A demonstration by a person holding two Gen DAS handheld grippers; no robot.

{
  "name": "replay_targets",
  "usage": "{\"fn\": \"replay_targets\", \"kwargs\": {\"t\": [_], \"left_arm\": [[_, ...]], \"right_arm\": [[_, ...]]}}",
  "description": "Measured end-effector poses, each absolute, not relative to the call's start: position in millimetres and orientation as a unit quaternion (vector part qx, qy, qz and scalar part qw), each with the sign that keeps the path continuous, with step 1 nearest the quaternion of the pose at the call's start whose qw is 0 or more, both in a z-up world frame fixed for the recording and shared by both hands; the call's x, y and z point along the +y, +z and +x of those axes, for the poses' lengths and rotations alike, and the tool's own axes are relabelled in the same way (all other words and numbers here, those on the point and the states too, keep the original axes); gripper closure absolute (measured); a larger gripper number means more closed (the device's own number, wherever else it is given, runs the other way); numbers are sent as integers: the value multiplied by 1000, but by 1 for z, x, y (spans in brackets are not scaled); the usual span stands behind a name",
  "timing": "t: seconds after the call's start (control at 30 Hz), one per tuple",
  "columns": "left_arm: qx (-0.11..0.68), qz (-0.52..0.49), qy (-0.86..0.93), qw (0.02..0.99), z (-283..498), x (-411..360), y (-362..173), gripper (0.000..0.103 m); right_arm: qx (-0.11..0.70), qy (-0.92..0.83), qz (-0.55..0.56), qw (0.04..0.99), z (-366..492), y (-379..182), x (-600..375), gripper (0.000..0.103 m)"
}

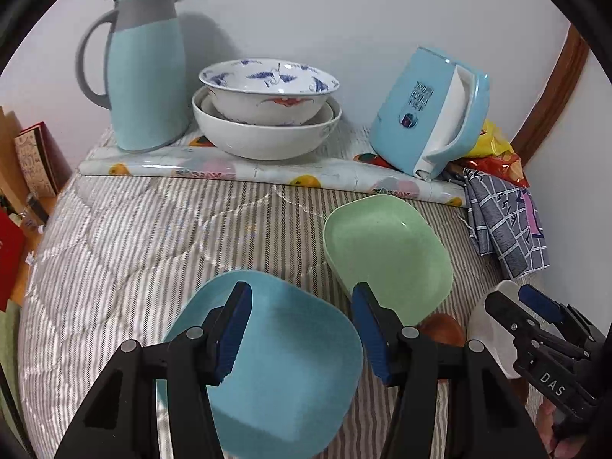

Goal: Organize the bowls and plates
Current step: 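Move both grippers to the light-green plate rim and close on it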

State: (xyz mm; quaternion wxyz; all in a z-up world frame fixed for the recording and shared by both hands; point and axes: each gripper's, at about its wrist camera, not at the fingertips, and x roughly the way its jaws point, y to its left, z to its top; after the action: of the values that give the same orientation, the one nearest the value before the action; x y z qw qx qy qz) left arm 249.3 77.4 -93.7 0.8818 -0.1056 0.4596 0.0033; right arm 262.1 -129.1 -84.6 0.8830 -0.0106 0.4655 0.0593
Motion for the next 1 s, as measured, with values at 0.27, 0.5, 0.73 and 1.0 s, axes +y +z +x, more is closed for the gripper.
{"fn": "replay_targets", "kwargs": {"t": [0.27, 0.5, 0.73, 1.0], "left_arm": [[476, -105, -5, 873, 282, 74, -112, 51], [494, -100, -13, 864, 308, 61, -128, 58], [515, -96, -10, 852, 326, 54, -146, 71], [527, -101, -12, 844, 338, 55, -158, 75]], "right_arm": [[481, 47, -19, 875, 296, -105, -128, 44], [500, 48, -24, 864, 318, -124, -122, 57], [509, 39, -35, 859, 333, -136, -117, 68], [522, 43, -55, 850, 344, -149, -111, 79]]}}
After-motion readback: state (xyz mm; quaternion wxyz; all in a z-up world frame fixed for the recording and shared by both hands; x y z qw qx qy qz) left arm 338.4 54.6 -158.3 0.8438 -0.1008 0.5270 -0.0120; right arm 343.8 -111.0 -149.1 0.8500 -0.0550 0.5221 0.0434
